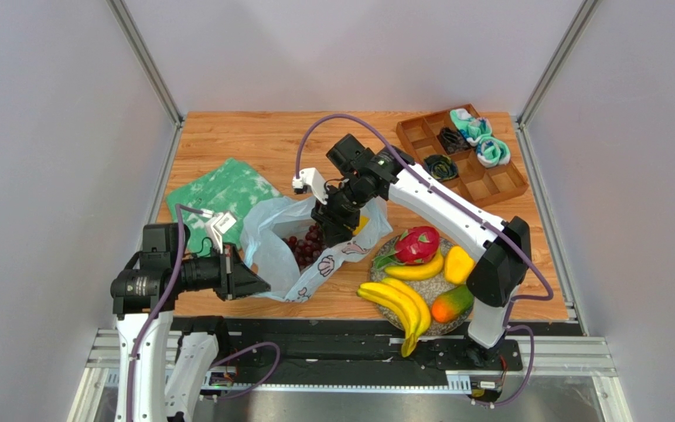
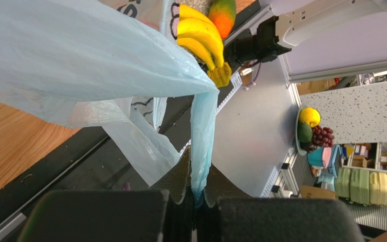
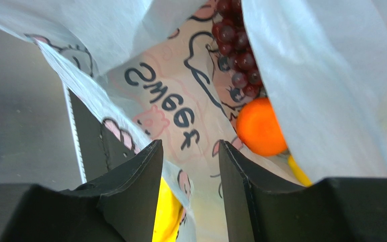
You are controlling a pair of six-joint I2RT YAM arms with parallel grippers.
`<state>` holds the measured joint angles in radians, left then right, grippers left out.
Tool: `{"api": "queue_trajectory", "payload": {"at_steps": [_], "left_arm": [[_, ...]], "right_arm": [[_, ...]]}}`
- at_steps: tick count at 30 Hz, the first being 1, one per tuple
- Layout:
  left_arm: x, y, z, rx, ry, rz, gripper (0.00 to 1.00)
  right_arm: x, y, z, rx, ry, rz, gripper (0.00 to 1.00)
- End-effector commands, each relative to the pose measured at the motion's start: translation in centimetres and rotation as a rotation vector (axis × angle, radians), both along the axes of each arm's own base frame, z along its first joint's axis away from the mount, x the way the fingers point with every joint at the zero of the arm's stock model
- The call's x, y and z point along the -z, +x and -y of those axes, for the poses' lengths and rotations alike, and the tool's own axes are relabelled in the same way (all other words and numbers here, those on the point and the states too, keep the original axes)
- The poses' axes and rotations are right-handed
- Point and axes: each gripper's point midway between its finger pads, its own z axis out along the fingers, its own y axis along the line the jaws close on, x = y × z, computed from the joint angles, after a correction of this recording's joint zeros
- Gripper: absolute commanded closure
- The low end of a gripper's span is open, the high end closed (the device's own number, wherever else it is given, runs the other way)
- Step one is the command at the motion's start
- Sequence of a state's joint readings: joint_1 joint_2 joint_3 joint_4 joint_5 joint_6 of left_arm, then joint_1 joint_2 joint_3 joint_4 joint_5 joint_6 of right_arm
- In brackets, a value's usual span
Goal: Take the fake fruits out of the plastic bag
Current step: Adjust the plastic bag at the center of the board, then take out the fake fruit from the plastic bag.
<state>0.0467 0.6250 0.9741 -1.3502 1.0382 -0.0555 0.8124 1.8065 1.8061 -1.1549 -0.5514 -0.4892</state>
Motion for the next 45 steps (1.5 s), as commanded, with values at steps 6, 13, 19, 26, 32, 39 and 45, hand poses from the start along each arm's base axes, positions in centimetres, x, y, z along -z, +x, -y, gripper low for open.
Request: {"api": "queue_trajectory", "payload": {"at_steps": [6, 13, 19, 26, 32, 39, 45], "left_arm": [[-0.5, -0.7, 0.4, 0.005, -0.045, 0.008, 1.0], [-1.1, -1.1, 0.4, 0.004, -0.049, 0.052, 1.0], [-1.1, -0.8, 0.2, -0.018, -0.035, 0.08, 1.0], [-0.7, -0.8, -0.1, -0.054, -0.013, 0.104, 1.0], [-0.8, -0.7, -0.1, -0.057, -0.02, 0.104, 1.0], [-1.2, -1.1, 0.2, -0.036, -0.041, 0.115, 1.0], [-1.4, -1.7, 0.5, -0.01, -0.066, 0.117, 1.0]], "right_arm": [[-0.9, 4.1, -3.9, 0.318, 0.109, 0.154, 0.62], [7.7, 3.5, -2.9, 0.598, -0.052, 0.009, 0.61], [9.7, -1.5, -1.7, 0.549, -0.138, 0.083, 0.61], [8.3, 4.0, -2.5, 0.643, -0.115, 0.211, 0.45], [8.3, 8.3, -2.3, 0.771, -0.123, 0.268, 0.12], [8.6, 10.5, -3.1, 0.856, -0.118, 0.278, 0.0], [8.4, 13.2, -3.1, 0.964, -0.117, 0.317, 0.0]]}}
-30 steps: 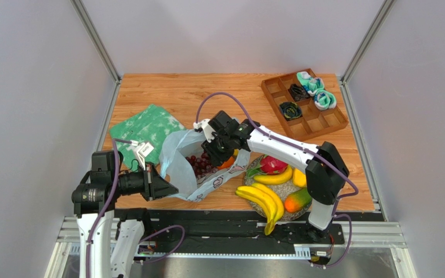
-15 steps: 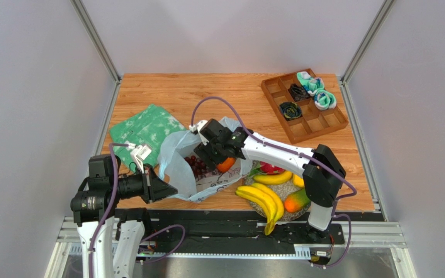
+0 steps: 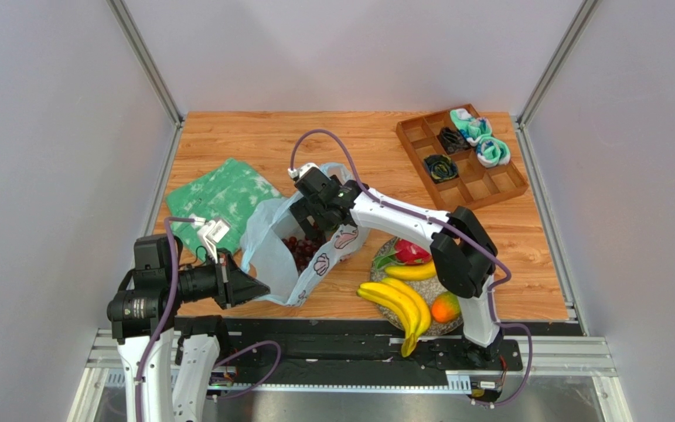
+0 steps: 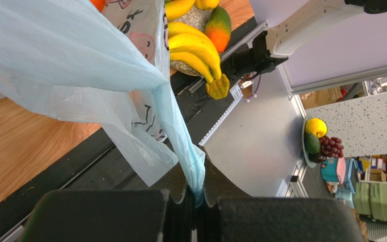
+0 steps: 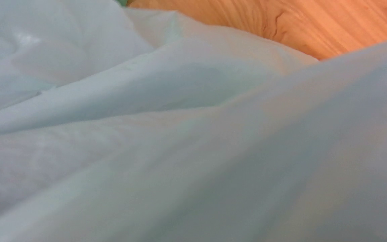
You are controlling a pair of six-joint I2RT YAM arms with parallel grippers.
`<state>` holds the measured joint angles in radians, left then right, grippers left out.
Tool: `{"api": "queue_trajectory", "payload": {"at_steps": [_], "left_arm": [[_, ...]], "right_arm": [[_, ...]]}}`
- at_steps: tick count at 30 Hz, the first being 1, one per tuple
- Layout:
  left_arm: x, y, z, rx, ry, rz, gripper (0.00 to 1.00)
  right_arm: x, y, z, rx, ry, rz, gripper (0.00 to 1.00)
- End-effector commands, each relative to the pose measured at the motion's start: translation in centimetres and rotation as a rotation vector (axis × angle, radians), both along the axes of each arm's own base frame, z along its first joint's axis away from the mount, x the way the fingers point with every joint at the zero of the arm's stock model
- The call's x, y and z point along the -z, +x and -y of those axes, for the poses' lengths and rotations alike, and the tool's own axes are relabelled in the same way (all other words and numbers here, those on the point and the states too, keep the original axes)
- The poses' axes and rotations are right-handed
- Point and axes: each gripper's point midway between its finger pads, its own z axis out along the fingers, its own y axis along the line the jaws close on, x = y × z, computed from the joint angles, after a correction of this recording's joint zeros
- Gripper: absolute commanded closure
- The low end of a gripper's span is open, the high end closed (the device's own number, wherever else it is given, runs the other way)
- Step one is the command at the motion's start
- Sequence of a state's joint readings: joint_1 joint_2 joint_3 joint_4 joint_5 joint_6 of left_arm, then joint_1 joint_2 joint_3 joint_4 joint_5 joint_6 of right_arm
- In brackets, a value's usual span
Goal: Take the fake fruits out of the plastic bag
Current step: Take out the fake fruit from the plastic bag.
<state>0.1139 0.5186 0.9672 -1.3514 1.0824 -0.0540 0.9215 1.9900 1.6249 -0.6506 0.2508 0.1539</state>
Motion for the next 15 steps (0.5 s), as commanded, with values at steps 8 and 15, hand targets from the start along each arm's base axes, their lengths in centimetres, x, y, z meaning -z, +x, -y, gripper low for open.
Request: {"api": "queue_trajectory", "payload": {"at_steps": [8, 15], "left_arm": [[-0.7, -1.0, 0.5, 0.035, -0.036, 0.023, 1.0], [-0.5, -1.1, 0.4, 0.026, -0.03, 0.032, 1.0]], "right_arm": [[0.4, 4.6, -0.9, 0.157, 0.039, 0.035, 0.05], [1.1, 6.0, -2.3, 0.129, 0.049, 0.036, 0.1]]}}
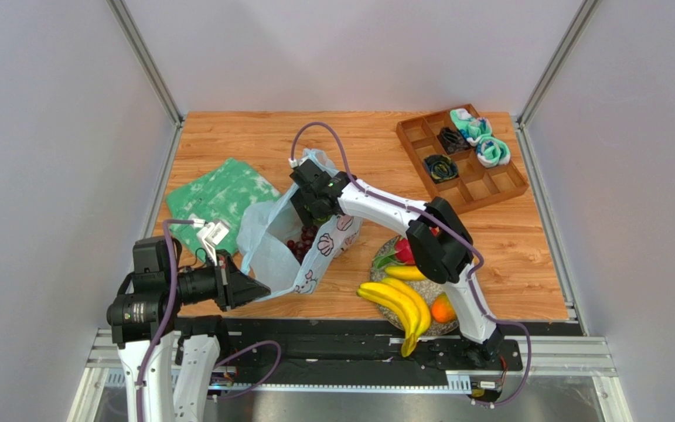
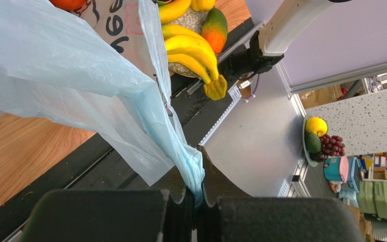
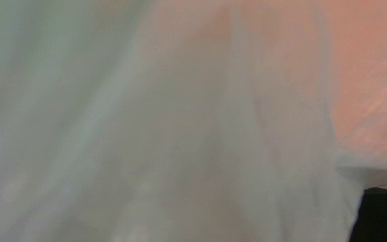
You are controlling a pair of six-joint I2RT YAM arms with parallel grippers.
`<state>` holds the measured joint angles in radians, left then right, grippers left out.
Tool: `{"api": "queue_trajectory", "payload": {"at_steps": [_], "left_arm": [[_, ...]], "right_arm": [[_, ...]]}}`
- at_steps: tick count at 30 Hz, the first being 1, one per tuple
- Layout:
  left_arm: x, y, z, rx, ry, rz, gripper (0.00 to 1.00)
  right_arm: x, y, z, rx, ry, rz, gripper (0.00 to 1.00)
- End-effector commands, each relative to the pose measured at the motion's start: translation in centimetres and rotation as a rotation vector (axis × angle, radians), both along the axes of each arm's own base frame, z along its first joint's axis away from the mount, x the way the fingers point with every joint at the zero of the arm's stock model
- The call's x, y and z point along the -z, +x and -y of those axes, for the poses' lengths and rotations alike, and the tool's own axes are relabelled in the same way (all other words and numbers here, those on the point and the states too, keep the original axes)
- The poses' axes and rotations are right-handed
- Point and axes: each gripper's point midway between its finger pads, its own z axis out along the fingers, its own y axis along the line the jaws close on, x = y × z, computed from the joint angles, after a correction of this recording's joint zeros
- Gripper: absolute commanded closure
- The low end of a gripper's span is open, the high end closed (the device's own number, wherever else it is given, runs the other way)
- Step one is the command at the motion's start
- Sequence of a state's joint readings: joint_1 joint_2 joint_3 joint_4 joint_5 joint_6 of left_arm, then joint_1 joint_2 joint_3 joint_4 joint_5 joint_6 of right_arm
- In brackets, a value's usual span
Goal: Take the fake fruits out of the plastic bag
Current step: Take out the fake fruit from the plastic bag.
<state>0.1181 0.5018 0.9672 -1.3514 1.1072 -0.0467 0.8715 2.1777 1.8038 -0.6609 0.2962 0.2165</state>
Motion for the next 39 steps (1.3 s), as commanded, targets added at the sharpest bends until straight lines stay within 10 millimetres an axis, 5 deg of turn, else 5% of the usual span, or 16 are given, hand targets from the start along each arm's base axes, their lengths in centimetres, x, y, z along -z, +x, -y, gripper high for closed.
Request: {"api": "queue_trajectory", "payload": {"at_steps": [1, 4, 6, 7, 11, 17, 21, 24, 28, 31, 33, 36, 39], "left_arm": [[-0.2, -0.7, 0.2, 0.011, -0.018, 0.003, 1.0], [-0.1, -0.8, 0.2, 0.009, -0.017, 0.009, 1.0], [-0.1, -0.8, 0.2, 0.007, -0.018, 0.008, 1.0], [-0.1, -0.8, 0.2, 0.008, -0.018, 0.008, 1.0], [-0.1, -0.6, 0.2, 0.005, -0.019, 0.005, 1.0], [-0.7, 0.1, 0.2, -0.006, -0.026, 0.015, 1.0], [-1.4, 2.1, -0.3, -0.02, -0.004, 0.058, 1.0], [-2.2, 3.4, -0.4, -0.042, -0.007, 0.09, 1.0], [-1.9, 5.7, -0.7, -0.089, -0.026, 0.125, 1.0], [-1.5, 7.7, -1.0, -0.124, -0.034, 0.152, 1.0], [-1.6, 8.7, -1.2, -0.142, -0.039, 0.166, 1.0], [-1.4, 9.6, -1.6, -0.171, -0.027, 0.195, 1.0], [-0.6, 10.1, -2.1, -0.192, -0.002, 0.204, 1.0]], "right_arm": [[-1.7, 1.3, -1.7, -0.023, 0.053, 0.037, 0.11], [-2.1, 1.4, -2.6, -0.075, 0.071, 0.05, 0.12], [-2.3, 1.1, -3.5, -0.152, 0.087, 0.051, 0.26], [-2.4, 0.9, -4.0, -0.187, 0.095, 0.049, 0.43], [-3.3, 0.0, -4.5, -0.282, 0.114, 0.037, 0.64], [-7.8, -3.8, -3.2, -0.448, 0.149, 0.014, 0.73], [-11.5, -7.5, 0.0, -0.551, 0.144, 0.002, 0.76], [-12.2, -9.9, 1.9, -0.624, 0.138, -0.019, 0.76], [-14.3, -16.5, 3.0, -0.936, 0.218, -0.137, 0.73], [-15.9, -15.5, 4.4, -0.883, 0.191, -0.084, 0.73], [-18.8, -15.1, 5.8, -0.849, 0.214, -0.008, 0.74], [-22.8, -13.7, 9.6, -0.763, 0.212, 0.129, 0.75], [-23.4, -12.8, 15.3, -0.681, 0.115, 0.199, 0.76]]}}
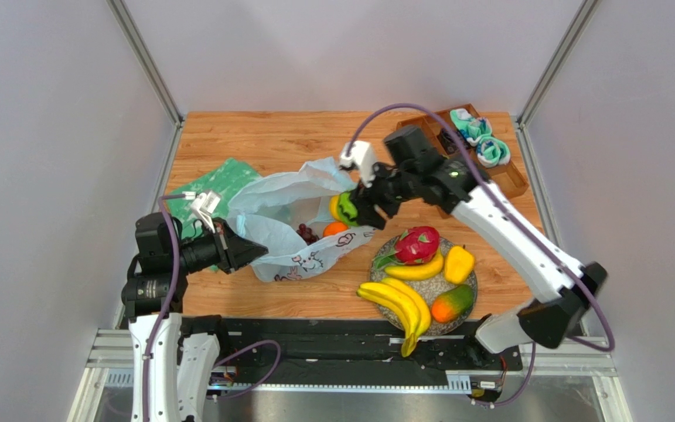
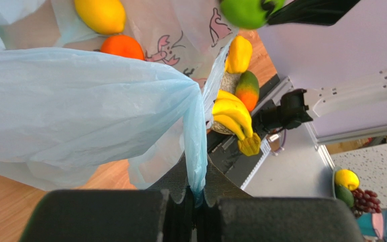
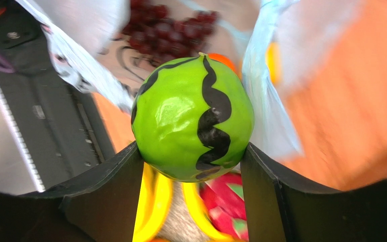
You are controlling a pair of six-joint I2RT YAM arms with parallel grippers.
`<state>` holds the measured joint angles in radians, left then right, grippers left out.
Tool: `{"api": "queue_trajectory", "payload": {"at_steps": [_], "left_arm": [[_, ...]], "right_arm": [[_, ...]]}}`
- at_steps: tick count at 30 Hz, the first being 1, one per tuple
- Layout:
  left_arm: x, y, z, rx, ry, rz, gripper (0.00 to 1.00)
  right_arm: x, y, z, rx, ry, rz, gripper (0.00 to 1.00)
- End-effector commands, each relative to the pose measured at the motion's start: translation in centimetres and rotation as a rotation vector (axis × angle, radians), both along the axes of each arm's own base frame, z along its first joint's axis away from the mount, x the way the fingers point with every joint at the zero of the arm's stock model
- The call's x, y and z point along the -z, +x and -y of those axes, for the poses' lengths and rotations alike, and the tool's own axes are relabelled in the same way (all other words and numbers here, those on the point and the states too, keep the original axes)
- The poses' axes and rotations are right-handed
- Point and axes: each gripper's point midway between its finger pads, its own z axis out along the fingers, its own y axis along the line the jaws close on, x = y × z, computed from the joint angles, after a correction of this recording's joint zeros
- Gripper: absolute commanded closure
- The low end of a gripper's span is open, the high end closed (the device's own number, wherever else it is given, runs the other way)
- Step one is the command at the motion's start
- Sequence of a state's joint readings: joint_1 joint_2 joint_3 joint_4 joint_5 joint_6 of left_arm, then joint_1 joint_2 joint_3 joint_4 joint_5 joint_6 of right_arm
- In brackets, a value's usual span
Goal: Take the fake fruits out of the plastic bag
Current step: Take out the fake fruit from the plastic bag, then place the fake fruit on the plate.
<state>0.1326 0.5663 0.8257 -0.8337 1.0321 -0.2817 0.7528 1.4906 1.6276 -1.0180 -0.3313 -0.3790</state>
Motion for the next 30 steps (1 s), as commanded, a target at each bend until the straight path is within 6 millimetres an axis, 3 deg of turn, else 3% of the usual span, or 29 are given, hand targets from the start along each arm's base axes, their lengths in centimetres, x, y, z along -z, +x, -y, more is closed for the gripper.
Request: {"api": "queue_trajectory", "payload": {"at_steps": [1, 4, 7, 9, 11, 13, 19, 23, 24, 25, 26, 29, 30], "left_arm": [[-0.2, 2.0, -1.0, -0.061, 0.029, 0.084, 1.0], [0.5, 3.0, -1.7, -0.104, 0.038, 0.106, 1.0], [0.4, 3.1, -2.2, -0.138, 0.032, 0.104, 1.0], [0.4, 3.0, -2.3, -0.135, 0.045, 0.113, 1.0], [0.5, 3.1, -2.2, -0.127, 0.041, 0.102, 1.0], [0.9, 3.4, -2.4, -0.129, 0.039, 0.079, 1.0], [1.3, 4.0, -2.4, -0.131, 0.03, 0.053, 1.0], [1.5, 4.1, -2.4, -0.131, 0.027, 0.042, 1.0], [1.5, 4.1, -2.4, -0.13, 0.025, 0.037, 1.0], [1.6, 4.2, -2.4, -0.129, 0.022, 0.03, 1.0], [1.5, 4.1, -2.4, -0.125, 0.02, 0.03, 1.0], [1.5, 4.0, -2.3, -0.118, 0.017, 0.03, 1.0], [1.6, 3.9, -2.1, -0.111, 0.016, 0.028, 1.0]], "right_arm": [[-3.6, 0.5, 9.3, 0.13, -0.041, 0.166, 0.76], [-0.3, -0.3, 15.5, 0.183, -0.151, 0.123, 0.76], [3.9, -1.8, 19.1, 0.155, -0.256, 0.088, 0.75], [6.5, -3.0, 20.0, 0.115, -0.309, 0.06, 0.75], [7.1, -3.9, 20.0, 0.04, -0.305, 0.103, 0.74], [8.7, -5.6, 19.6, -0.033, -0.298, 0.101, 0.73], [12.6, -8.2, 19.8, -0.121, -0.363, 0.033, 0.7], [13.4, -9.2, 19.0, -0.177, -0.354, 0.042, 0.64], [13.5, -9.6, 18.6, -0.204, -0.352, 0.044, 0.5], [13.6, -9.7, 18.5, -0.211, -0.358, 0.04, 0.13], [13.5, -9.7, 18.3, -0.217, -0.364, 0.046, 0.0], [11.0, -8.2, 17.4, -0.151, -0.331, 0.096, 0.0], [7.6, -6.3, 15.8, -0.079, -0.247, 0.154, 0.0]]}}
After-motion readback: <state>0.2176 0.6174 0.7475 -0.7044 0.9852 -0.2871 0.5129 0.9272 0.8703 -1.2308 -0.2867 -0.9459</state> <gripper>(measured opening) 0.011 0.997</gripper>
